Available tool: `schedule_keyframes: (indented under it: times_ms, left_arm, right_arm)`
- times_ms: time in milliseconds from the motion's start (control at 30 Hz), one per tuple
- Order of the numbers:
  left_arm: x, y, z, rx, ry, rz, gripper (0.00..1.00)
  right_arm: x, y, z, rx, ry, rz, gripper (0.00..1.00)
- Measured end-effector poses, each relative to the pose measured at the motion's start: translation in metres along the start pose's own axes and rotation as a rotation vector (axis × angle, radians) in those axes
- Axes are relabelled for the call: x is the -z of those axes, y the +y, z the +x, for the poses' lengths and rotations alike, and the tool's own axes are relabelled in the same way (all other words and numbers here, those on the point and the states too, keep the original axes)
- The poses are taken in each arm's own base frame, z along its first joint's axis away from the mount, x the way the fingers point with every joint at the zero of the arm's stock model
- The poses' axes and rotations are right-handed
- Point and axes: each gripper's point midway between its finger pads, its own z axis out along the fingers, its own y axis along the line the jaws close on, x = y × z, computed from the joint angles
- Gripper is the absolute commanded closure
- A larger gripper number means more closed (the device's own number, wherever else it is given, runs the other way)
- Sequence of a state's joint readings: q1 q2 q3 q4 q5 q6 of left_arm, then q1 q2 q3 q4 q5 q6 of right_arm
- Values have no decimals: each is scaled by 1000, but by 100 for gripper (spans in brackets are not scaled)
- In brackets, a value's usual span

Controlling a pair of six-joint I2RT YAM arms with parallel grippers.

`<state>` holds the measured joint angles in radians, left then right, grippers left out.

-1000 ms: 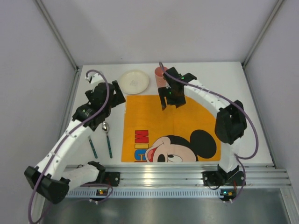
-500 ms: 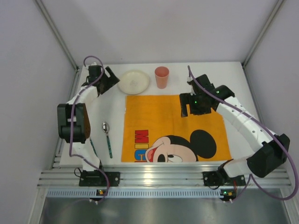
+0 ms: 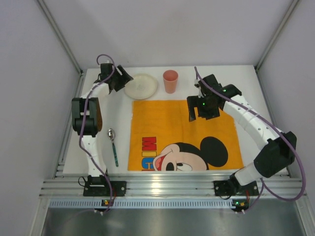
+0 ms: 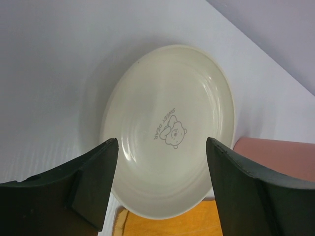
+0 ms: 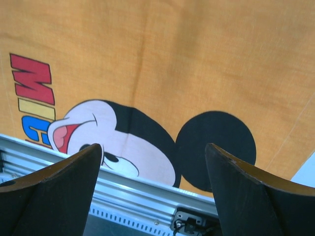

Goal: Set the dinner table for one person

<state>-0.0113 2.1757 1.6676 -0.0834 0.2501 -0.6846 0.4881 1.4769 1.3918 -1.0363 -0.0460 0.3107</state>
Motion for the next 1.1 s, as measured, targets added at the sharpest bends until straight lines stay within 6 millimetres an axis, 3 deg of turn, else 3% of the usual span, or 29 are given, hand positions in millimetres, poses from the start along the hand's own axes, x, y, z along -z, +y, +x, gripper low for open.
schedule_keyframes:
  times_ms: [167, 467, 600, 700, 733, 833, 1000, 1100]
  left_arm:
    - [0, 15, 5, 1, 5, -63, 23]
    - [-1, 30, 15, -28, 45, -119, 29]
    - [-16, 37, 26, -27, 79, -117, 41]
    - [-24, 40, 38, -6, 115, -96, 62]
    - [-24, 39, 40, 0, 124, -90, 78]
    - [-26, 41, 48, 13, 153, -81, 100]
    - [-23, 37, 48, 11, 162, -64, 100]
    - [-6, 34, 40, 18, 151, -58, 100]
  right_arm:
    - [-3, 1, -18, -2, -16, -5, 14]
    - [-4, 1, -17, -19, -2, -18, 14]
    - [-5, 1, -17, -23, 3, -16, 14]
    - [-6, 1, -17, -29, 4, -16, 14]
    - [-6, 1, -17, -31, 4, -16, 14]
    - [-6, 2, -17, -38, 4, -17, 14]
    - [-5, 3, -17, -55, 5, -19, 14]
    - [-5, 2, -17, -57, 3, -12, 14]
